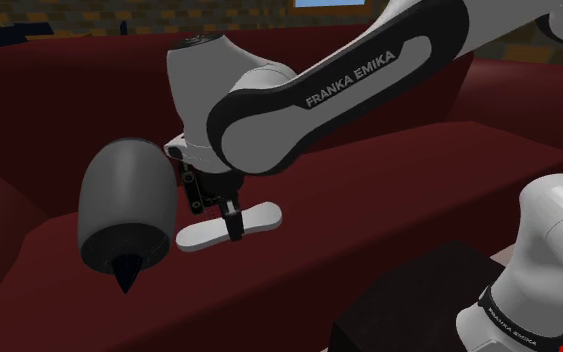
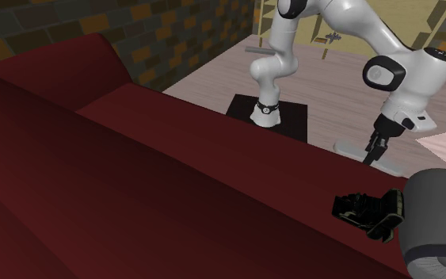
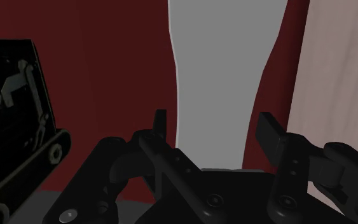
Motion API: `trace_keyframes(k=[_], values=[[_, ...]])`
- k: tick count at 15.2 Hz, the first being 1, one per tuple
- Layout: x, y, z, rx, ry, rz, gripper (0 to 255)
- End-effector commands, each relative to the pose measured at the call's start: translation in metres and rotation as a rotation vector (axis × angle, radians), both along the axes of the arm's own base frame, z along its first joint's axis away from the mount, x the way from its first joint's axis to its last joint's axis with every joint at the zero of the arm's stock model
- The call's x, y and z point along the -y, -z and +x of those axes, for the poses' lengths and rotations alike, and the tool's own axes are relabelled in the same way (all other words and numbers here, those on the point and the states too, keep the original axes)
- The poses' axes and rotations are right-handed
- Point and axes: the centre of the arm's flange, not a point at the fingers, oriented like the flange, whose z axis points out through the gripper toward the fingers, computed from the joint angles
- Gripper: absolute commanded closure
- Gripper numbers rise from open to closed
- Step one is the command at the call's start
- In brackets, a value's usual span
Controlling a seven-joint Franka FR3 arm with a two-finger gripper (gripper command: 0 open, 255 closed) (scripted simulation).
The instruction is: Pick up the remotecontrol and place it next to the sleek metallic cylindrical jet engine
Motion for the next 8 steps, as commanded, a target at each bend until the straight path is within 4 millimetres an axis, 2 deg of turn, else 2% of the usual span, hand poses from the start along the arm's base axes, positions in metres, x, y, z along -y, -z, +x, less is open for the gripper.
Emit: trace_keyframes(k=[1,8], values=[[-0.001,0.01,0.0,0.001,0.0,0.001,255],[-0.001,0.047,0.0,0.001,0.0,0.001,255]])
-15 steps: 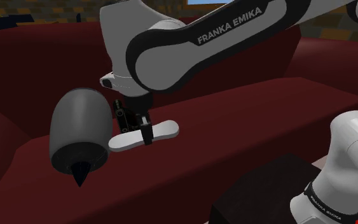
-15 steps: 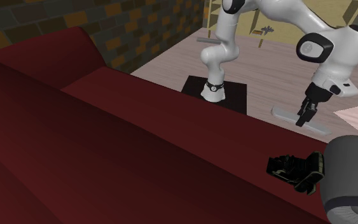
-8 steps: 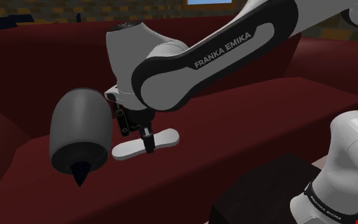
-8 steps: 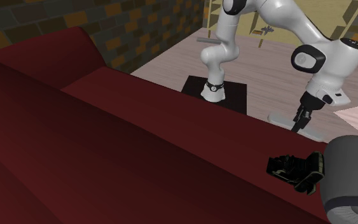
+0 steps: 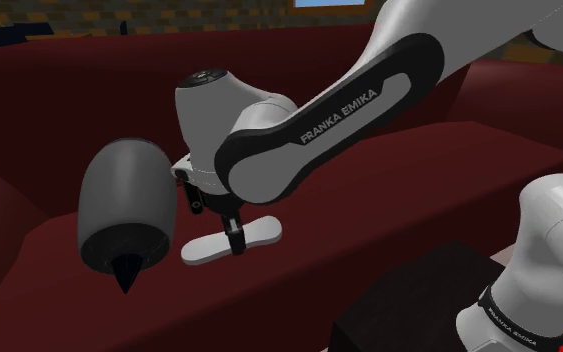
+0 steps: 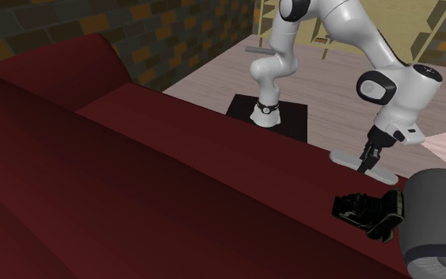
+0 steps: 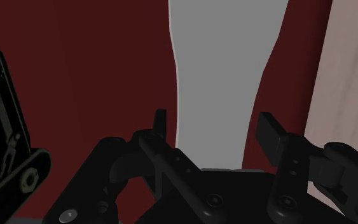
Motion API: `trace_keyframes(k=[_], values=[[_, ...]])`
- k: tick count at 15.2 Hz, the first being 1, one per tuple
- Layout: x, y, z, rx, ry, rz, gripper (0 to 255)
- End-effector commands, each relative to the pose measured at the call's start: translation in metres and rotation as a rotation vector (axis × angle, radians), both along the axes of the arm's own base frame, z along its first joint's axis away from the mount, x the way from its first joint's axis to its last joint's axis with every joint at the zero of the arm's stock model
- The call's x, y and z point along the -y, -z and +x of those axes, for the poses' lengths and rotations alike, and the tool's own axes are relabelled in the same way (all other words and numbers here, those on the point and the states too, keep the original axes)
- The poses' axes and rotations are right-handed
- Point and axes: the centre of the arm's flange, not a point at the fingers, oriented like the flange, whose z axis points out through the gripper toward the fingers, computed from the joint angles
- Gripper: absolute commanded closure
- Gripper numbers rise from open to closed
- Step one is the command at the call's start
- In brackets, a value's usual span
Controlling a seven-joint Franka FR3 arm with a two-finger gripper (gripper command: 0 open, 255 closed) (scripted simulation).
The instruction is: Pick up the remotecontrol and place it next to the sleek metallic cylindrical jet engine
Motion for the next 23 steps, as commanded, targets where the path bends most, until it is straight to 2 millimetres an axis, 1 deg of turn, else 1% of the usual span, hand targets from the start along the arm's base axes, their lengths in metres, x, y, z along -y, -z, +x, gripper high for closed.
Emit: trace_keyframes(k=[1,9,10,15,18,19,23], values=[[-0.001,0.011,-0.001,0.001,0.0,0.001,255],[-0.001,0.011,-0.001,0.001,0.0,0.001,255],[-0.001,0.01,-0.001,0.001,0.0,0.001,0],[-0.001,0.011,-0.001,0.001,0.0,0.001,0],[-0.002,-0.029,-0.003,0.001,0.0,0.001,0],[-0.003,-0.039,-0.004,0.001,0.0,0.001,0],[-0.003,-0.039,-0.004,0.001,0.0,0.001,0]])
